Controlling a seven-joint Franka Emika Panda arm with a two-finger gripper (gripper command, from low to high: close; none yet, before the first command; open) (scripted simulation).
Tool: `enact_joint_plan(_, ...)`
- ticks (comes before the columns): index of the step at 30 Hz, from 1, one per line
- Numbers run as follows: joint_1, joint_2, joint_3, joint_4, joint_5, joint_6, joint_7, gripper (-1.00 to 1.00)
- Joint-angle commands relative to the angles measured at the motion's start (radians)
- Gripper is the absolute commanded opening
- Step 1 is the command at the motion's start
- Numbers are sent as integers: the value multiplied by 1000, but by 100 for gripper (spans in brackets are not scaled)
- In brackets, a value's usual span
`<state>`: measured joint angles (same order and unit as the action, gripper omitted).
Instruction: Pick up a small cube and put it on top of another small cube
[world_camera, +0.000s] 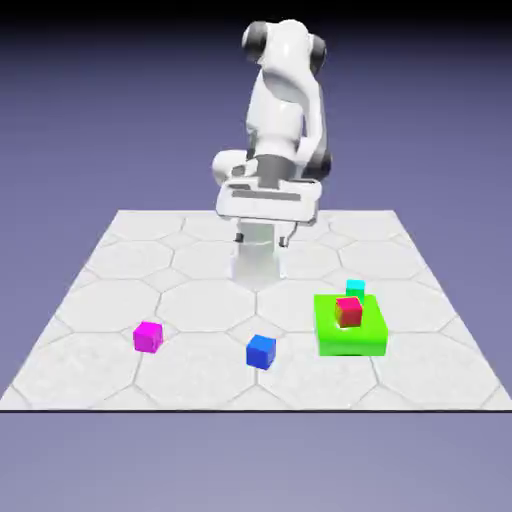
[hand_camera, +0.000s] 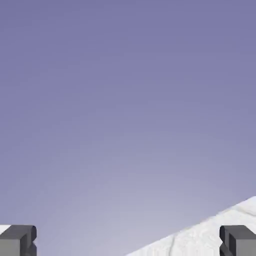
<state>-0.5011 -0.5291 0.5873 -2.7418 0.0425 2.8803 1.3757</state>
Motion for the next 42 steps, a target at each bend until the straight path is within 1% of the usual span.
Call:
enact_joint_plan(1, -32, 3, 36, 4, 3, -10, 39, 0)
enact_joint_plan(38, -1203, 96, 1377, 160, 100, -368, 1488, 0)
enact_joint_plan(40, -1230, 98, 1408, 164, 102, -376, 1522, 0)
enact_joint_plan(42, -1303, 78, 1479, 164, 107, -337, 1521, 0)
